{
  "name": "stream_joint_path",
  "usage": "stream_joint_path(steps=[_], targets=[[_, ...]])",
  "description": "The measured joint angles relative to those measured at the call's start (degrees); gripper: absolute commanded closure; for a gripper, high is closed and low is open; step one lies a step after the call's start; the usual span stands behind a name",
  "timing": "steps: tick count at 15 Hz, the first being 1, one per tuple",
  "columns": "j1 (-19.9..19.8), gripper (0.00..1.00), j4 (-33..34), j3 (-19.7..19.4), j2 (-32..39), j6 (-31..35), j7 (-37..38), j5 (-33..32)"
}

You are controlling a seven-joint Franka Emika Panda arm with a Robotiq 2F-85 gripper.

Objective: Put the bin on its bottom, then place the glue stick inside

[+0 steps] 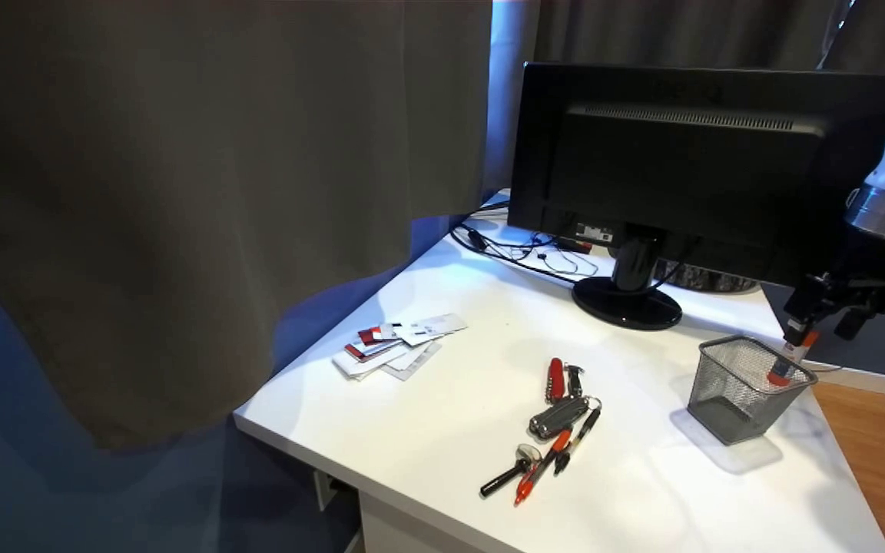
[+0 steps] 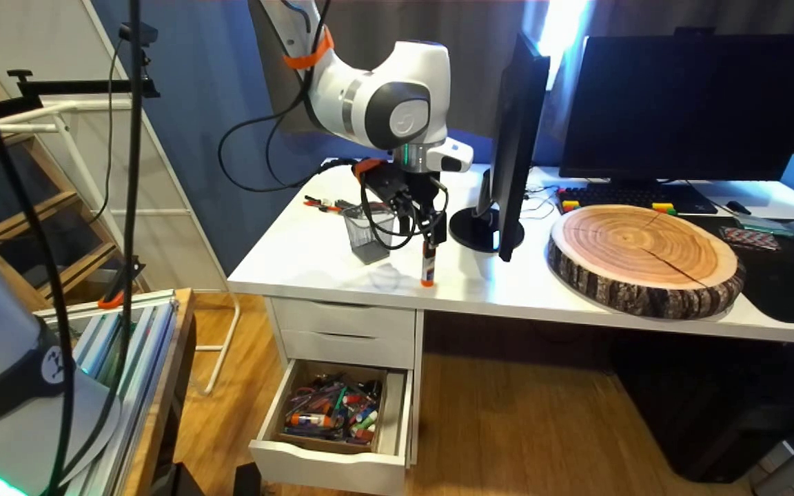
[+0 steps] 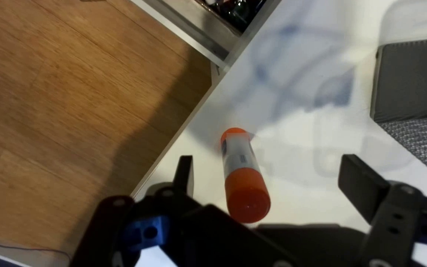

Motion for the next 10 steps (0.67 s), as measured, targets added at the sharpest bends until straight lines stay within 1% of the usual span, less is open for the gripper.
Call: stream_joint_path(steps=[1, 2, 3, 7, 10], targets=[[0.0, 0.13, 0.2, -0.2, 0.3, 0.8, 0.0, 0.0], [0.1, 0.27, 0.5, -0.4, 0.7, 1.3, -0.1, 0.0], [0.3, 0.31, 0.8, -0.6, 1.0, 1.9, -0.1, -0.1], [0.8, 0.61, 1.2, -1.6, 1.6, 3.7, -0.1, -0.5], [1.2, 0.81, 1.2, -2.5, 2.1, 4.7, -0.1, -0.9]])
